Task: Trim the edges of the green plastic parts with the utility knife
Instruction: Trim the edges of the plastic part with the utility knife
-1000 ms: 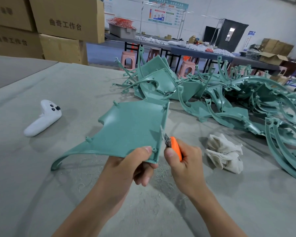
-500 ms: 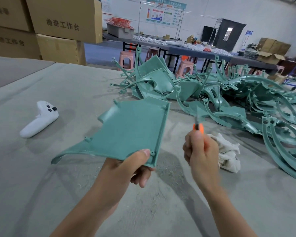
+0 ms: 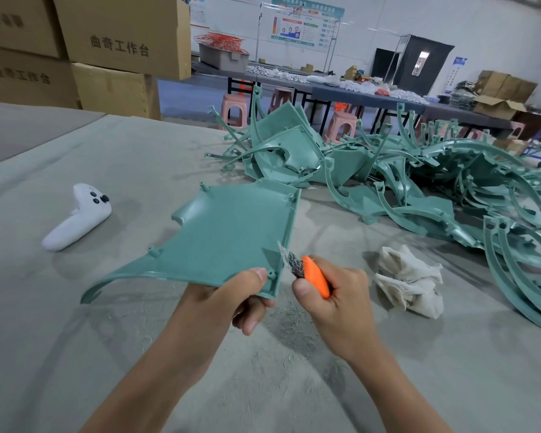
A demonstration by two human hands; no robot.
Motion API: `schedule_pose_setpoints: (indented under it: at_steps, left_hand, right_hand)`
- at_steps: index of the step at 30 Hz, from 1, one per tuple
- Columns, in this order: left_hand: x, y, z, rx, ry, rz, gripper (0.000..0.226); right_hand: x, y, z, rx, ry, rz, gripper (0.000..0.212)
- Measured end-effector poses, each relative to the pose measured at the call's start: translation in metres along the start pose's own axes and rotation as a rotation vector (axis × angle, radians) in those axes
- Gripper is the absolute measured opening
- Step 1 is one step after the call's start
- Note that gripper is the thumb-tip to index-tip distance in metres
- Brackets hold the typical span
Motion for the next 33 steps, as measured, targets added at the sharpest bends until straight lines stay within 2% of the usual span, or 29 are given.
schedule_pose_setpoints:
  at_steps: [12,17,19,22,24,28,31,33]
  left_hand:
    - [0.003,-0.001,0.003,-0.047,0.033,-0.005,0.021]
    - [0.004,0.011,0.002,0.068,0.017,-0.001,0.018]
    - [0.005,0.010,0.002,0.064,0.014,0.000,0.017]
    - [0.005,0.006,0.002,0.010,0.005,0.000,0.018]
    - [0.004,0.004,0.002,-0.004,-0.076,-0.015,0.019]
    - [0.005,0.007,0.007,0.104,-0.516,-0.087,0.040]
    - [0.005,0.008,0.004,0.142,-0.664,-0.065,0.035]
    - [0.008,0.009,0.002,0.126,-0.771,-0.129,0.035]
  right_hand:
    - [-0.002,-0.003,-0.009,-0.017,0.057,-0.087,0.041]
    - [-0.025,-0.020,0.003,-0.143,0.079,-0.279,0.059]
    - [-0.030,-0.019,0.008,-0.175,0.059,-0.310,0.066]
    - [-0.020,-0.010,0.008,-0.162,-0.071,-0.292,0.054]
    - [-0.008,-0.007,0.005,-0.108,-0.249,-0.327,0.049]
    - [0.009,-0.012,0.007,-0.044,-0.505,-0.439,0.033]
    - [0.009,-0.014,0.010,-0.049,-0.517,-0.461,0.027]
    - [0.003,-0.014,0.011,-0.071,-0.457,-0.452,0.029]
Point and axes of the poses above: each hand's wrist, its own y-axis away from the middle knuckle, its own z-axis out of the back of the hand, x = y × z, the point moved 1 cm from there along -y, towards the middle knuckle, and after that the axes turned 3 degrees about y, right-handed, at the moved point
